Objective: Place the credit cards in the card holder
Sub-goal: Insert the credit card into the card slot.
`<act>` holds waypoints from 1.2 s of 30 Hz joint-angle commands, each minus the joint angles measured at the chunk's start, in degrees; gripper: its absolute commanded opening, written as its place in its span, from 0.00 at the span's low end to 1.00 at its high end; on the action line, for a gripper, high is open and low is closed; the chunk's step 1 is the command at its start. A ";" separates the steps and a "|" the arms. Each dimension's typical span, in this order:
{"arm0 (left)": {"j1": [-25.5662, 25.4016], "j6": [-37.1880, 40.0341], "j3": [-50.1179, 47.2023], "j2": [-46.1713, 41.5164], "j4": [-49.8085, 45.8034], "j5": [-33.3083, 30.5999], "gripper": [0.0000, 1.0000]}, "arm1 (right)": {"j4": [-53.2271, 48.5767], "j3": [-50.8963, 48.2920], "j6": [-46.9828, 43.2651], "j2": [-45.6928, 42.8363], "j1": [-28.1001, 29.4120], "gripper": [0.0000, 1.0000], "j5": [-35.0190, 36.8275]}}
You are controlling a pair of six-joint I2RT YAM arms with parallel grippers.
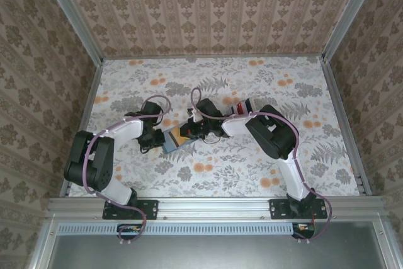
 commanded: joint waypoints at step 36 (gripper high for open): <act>-1.77 0.81 -3.36 2.91 6.94 4.07 0.18 | -28.78 8.87 -16.08 -5.06 4.09 0.44 17.46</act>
